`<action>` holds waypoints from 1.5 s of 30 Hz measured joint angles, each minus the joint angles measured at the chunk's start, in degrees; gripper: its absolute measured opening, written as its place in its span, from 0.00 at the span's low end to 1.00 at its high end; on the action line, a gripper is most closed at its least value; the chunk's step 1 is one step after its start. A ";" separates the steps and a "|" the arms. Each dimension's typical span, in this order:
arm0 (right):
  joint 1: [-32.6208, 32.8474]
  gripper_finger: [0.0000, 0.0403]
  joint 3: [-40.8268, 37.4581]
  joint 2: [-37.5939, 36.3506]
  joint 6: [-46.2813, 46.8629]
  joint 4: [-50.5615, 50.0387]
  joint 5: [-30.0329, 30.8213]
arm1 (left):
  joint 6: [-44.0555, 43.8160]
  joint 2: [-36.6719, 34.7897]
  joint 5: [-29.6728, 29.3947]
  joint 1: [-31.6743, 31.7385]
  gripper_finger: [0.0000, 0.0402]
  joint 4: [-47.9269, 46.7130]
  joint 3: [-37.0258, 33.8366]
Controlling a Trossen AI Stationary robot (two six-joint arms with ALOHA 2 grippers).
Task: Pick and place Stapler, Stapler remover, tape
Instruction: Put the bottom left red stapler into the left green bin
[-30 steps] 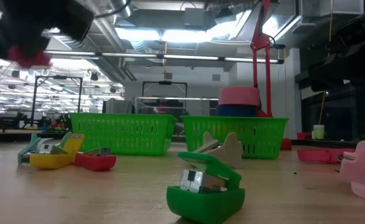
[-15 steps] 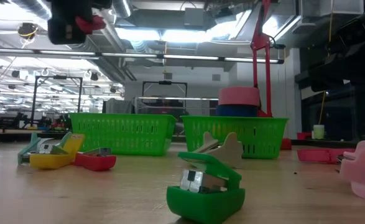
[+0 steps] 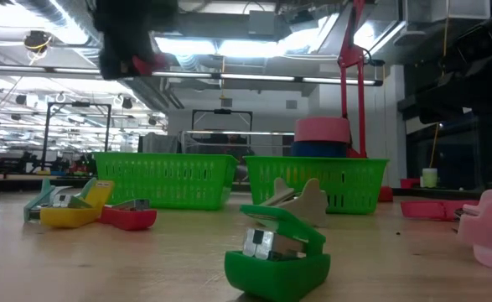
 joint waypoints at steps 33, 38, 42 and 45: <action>0.00 0.18 0.00 0.01 -0.01 0.03 0.00 | 34.05 32.42 -9.35 1.28 0.16 -16.30 15.39; 0.00 0.18 0.00 0.01 -0.01 0.02 0.00 | 34.10 34.48 -13.43 1.28 0.16 -16.31 15.39; 0.00 0.18 0.00 0.01 -0.01 0.02 -0.01 | 34.08 35.45 -13.04 1.28 0.17 -16.29 15.39; 0.00 0.18 0.00 0.01 -0.01 0.01 0.00 | 34.07 35.43 -12.61 1.28 0.20 -16.29 15.39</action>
